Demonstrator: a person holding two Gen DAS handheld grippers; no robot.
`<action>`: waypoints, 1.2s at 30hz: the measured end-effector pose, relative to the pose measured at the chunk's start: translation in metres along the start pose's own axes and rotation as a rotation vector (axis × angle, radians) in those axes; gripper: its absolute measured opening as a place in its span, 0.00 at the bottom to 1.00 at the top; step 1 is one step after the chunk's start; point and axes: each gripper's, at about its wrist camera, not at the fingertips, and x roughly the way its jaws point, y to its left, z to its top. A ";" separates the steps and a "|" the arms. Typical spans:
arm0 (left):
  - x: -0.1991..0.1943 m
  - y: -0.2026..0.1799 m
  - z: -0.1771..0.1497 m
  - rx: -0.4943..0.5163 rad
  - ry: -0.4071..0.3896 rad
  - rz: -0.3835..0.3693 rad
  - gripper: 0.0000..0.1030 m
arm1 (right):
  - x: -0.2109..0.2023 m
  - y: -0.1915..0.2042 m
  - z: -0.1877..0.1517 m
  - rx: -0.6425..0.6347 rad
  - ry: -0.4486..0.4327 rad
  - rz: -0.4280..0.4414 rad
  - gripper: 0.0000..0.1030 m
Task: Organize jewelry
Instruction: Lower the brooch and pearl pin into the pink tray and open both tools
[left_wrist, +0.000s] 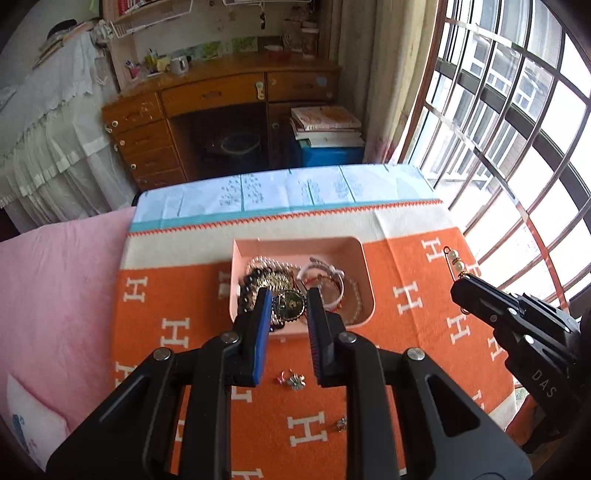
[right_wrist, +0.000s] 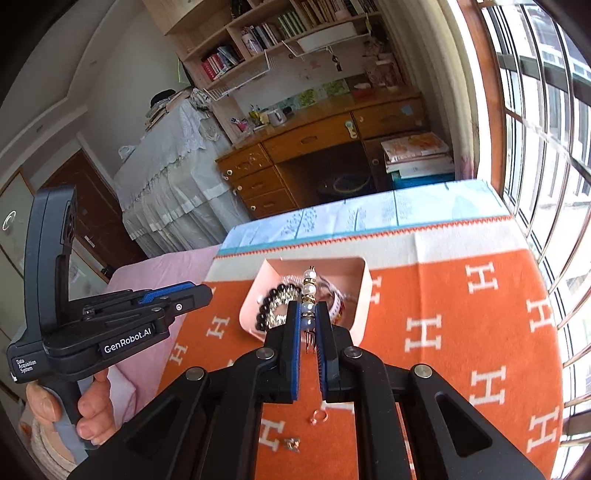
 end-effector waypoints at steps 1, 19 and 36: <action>-0.003 0.003 0.011 0.001 -0.016 0.009 0.16 | 0.000 0.004 0.011 0.000 -0.008 -0.002 0.07; 0.180 0.021 0.013 0.023 0.177 0.080 0.16 | 0.169 -0.030 0.039 0.043 0.245 -0.130 0.07; 0.174 0.037 -0.008 -0.072 0.268 -0.081 0.39 | 0.175 -0.035 0.017 0.020 0.236 -0.134 0.21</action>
